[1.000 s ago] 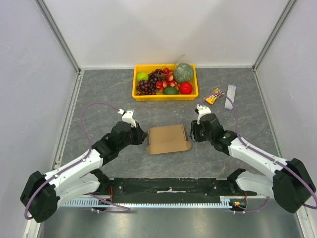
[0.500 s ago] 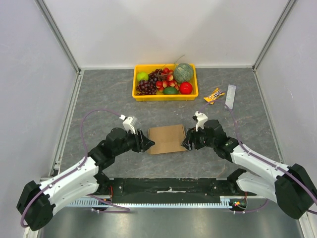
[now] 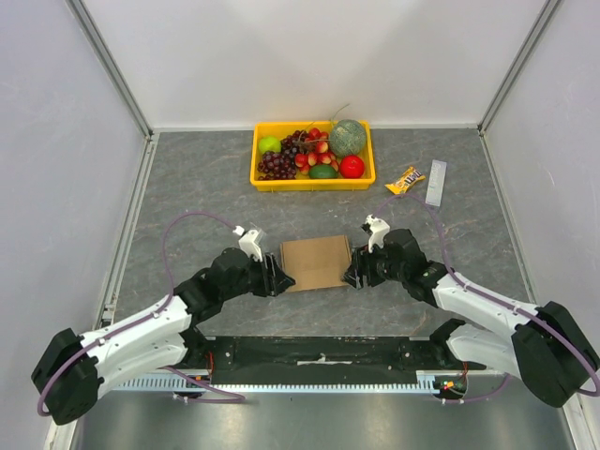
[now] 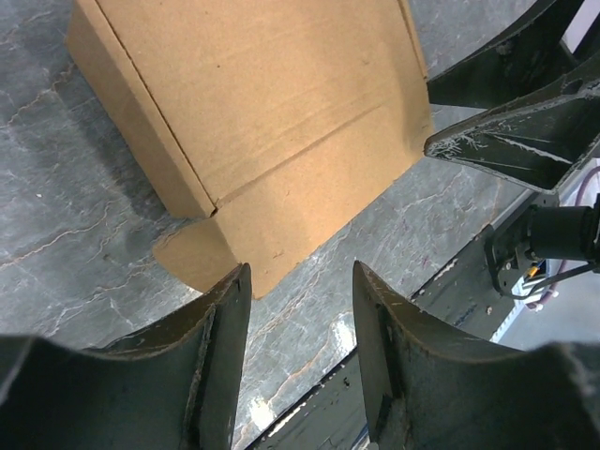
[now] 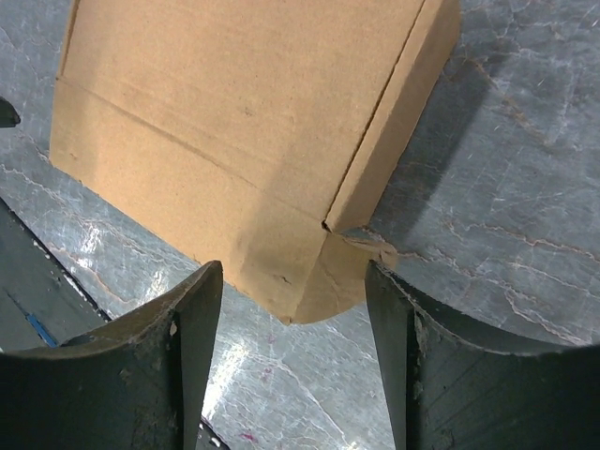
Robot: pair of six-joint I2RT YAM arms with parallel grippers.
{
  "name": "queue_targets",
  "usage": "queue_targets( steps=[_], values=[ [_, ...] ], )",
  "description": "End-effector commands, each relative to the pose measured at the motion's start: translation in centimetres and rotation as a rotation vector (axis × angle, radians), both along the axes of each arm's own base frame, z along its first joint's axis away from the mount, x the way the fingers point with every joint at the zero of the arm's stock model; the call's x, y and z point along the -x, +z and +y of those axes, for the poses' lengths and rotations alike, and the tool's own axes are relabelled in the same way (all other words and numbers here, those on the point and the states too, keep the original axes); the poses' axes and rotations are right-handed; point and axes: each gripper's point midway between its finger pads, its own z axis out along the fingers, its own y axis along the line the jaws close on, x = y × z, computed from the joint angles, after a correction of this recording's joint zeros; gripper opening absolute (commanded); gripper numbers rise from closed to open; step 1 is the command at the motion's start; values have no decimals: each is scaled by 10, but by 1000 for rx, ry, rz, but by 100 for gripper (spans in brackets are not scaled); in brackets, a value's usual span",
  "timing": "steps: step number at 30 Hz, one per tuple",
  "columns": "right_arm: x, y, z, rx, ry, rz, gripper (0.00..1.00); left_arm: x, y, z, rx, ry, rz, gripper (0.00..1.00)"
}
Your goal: Fold the paper box
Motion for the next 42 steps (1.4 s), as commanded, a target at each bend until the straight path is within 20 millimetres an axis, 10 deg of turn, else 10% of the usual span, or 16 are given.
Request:
queue_targets(
  steps=[1,42],
  values=[
    [2,0,7,-36,29,0,69,-3,-5,-1,-15,31,20,54],
    [9,-8,15,-67,65,48,69,-29,-21,12,-259,89,-8,58]
  ],
)
